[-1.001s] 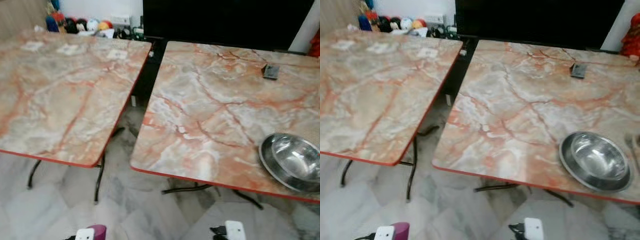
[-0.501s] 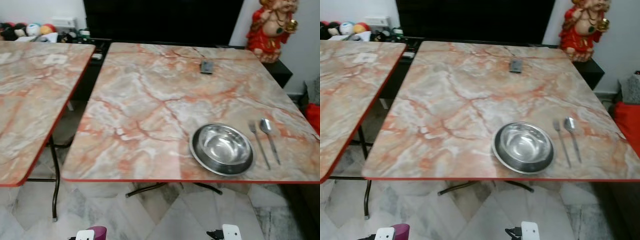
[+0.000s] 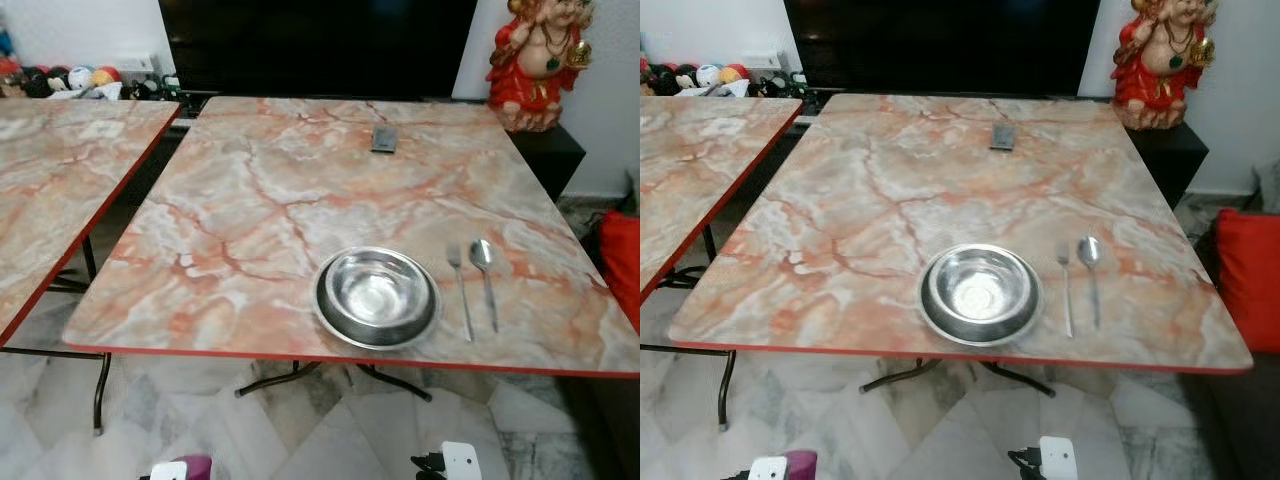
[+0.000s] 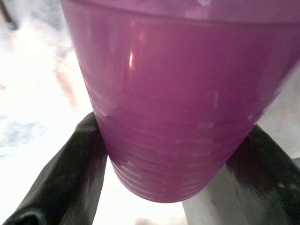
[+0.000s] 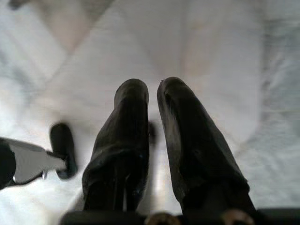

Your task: Setting the table

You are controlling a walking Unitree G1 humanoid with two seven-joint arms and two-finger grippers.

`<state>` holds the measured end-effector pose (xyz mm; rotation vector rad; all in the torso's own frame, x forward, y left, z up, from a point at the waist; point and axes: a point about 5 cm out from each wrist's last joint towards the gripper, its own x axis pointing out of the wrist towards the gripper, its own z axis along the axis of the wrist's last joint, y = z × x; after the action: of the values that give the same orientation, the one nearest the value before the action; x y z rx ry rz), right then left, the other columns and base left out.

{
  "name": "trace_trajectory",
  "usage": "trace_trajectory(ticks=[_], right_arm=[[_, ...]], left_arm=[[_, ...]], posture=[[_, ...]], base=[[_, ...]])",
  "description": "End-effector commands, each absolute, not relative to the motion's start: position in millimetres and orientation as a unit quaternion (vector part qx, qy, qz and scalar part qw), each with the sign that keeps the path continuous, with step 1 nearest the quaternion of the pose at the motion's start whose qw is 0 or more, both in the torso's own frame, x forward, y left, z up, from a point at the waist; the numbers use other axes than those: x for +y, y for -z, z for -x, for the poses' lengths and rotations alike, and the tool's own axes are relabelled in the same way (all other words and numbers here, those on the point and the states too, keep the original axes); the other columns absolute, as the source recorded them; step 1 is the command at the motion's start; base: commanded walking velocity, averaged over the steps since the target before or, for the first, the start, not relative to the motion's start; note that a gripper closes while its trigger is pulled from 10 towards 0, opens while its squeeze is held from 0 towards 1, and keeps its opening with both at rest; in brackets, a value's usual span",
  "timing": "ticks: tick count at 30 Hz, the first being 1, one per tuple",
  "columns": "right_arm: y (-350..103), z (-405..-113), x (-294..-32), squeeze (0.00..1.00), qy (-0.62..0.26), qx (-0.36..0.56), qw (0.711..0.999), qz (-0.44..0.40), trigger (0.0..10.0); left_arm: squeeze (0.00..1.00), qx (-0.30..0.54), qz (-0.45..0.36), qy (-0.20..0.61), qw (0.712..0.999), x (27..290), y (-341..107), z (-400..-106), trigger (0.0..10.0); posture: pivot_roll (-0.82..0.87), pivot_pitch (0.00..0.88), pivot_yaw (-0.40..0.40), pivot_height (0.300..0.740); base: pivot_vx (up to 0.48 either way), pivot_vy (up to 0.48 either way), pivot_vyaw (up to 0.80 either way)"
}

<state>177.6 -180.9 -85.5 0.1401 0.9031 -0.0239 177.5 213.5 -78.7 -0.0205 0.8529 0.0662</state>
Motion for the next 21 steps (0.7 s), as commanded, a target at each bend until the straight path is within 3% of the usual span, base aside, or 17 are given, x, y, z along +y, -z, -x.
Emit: trace_trajectory(ticks=[1,13,21], right_arm=[[85,-181,-176,0.0,0.009,0.434,0.898,-0.073,10.0],[85,-180,-177,0.0,0.008,0.436,0.897,-0.071,10.0],[85,-181,-178,0.0,0.001,0.438,0.897,-0.064,10.0]], left_arm=[[0.0,0.41,-0.004,-0.03,0.912,220,77,-178,10.0],[0.0,0.264,-0.036,0.008,0.964,229,41,-214,10.0],[0.0,0.203,-0.056,0.014,0.977,240,30,-183,10.0]], posture=[[0.0,0.094,-0.011,0.74],[0.0,0.1,-0.01,0.74],[0.01,0.107,-0.016,0.74]], base=[[0.0,0.0,0.0],[0.0,0.0,0.0],[0.0,0.0,0.0]])
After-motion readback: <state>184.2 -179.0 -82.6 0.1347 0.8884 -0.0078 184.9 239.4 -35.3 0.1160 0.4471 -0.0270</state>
